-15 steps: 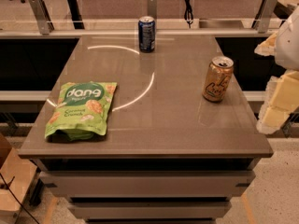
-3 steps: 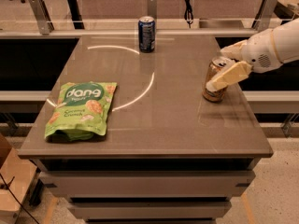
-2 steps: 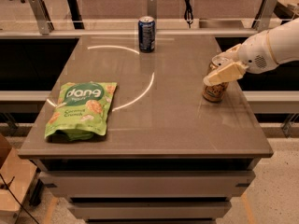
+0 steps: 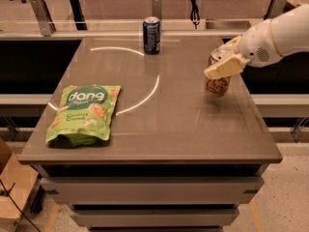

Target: Move orange can near green rice chip bag

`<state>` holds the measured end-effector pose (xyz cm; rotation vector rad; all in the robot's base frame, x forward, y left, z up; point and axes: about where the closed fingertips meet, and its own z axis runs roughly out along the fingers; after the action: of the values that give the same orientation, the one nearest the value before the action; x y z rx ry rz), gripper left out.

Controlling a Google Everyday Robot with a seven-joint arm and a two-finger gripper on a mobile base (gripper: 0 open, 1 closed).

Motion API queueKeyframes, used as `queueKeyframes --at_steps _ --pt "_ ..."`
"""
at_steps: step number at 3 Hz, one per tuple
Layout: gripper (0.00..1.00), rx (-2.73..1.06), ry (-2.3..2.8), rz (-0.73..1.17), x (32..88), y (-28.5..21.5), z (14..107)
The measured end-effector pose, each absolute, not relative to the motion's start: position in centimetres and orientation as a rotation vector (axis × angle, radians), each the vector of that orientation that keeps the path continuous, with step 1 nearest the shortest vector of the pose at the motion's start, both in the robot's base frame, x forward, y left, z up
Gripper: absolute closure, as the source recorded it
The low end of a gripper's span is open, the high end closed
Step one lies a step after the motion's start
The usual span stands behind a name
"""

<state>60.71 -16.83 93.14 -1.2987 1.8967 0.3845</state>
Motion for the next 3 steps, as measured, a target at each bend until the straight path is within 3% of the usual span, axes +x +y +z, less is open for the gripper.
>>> queueKeyframes --at_steps 1,3 --pt "1.00 -1.357 1.811 0.348 59.4 -14.0 97.5" --pt "1.00 -1.437 1.788 0.361 58.7 -11.6 97.1"
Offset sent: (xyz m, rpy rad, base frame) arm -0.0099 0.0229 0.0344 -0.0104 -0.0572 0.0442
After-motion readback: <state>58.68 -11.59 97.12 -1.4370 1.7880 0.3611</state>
